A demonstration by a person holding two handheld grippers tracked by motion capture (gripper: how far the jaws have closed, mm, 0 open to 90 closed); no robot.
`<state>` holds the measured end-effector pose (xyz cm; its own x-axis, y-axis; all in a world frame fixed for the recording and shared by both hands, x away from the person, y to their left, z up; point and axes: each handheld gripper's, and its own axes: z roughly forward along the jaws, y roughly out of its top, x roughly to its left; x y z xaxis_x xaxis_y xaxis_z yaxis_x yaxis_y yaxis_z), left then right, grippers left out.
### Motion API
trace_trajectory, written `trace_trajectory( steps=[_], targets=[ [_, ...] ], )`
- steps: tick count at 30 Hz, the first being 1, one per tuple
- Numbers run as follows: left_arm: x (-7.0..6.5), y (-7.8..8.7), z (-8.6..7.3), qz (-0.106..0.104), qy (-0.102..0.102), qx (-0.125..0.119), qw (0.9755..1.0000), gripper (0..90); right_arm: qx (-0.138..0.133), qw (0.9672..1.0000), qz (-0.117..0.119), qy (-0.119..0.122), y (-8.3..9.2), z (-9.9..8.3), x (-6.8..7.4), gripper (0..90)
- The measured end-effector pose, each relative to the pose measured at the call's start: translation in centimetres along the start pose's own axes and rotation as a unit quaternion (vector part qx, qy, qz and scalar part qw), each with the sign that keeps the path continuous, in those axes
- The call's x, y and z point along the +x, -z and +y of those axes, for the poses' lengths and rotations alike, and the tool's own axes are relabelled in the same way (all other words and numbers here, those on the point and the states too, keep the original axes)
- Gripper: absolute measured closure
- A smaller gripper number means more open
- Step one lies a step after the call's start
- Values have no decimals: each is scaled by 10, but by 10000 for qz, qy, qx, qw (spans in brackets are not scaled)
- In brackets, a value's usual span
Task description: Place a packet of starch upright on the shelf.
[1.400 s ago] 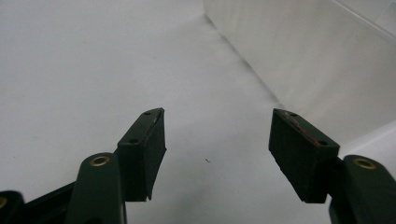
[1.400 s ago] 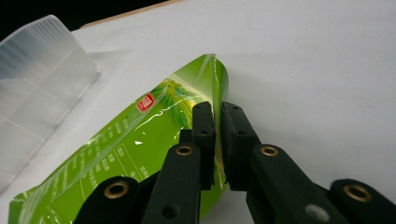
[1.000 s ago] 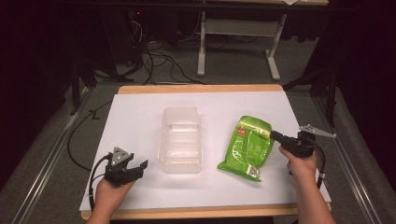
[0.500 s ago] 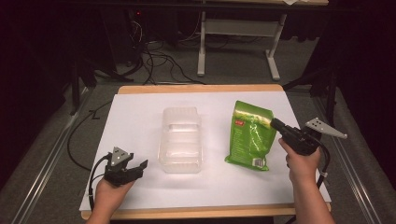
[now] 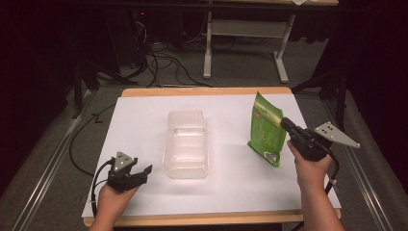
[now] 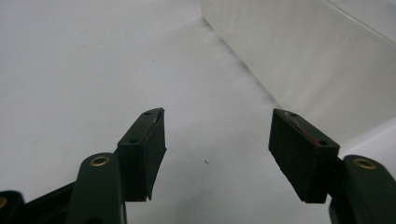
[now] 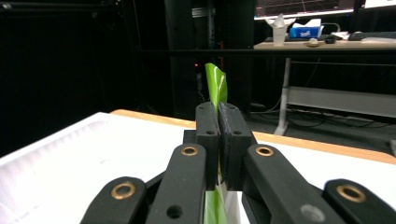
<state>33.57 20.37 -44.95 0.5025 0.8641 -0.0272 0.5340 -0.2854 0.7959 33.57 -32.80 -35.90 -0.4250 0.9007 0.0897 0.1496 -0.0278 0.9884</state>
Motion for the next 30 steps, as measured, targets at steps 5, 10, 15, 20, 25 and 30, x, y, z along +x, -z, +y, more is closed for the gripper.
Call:
trace_trajectory(
  steps=[5,10,15,20,25,30],
  targets=[
    [-1,0,0,-1,-43,21,10000,369,60,9999,-86,-98,5,-7,0,875],
    [-1,0,0,-6,-53,10,10000,368,156,9997,-35,-171,10,-15,-1,870],
    [-1,1,0,-14,-53,21,10000,369,170,9997,1,-197,13,-18,0,857],
    [-1,1,0,-22,-66,7,10000,368,236,9994,8,-241,14,-22,0,836],
    [-1,1,0,-19,-80,10,10000,369,270,9994,13,-219,14,-23,-1,829],
    [-1,1,0,-29,-88,11,10000,369,318,9991,24,-292,13,-25,-3,799]
  ],
)
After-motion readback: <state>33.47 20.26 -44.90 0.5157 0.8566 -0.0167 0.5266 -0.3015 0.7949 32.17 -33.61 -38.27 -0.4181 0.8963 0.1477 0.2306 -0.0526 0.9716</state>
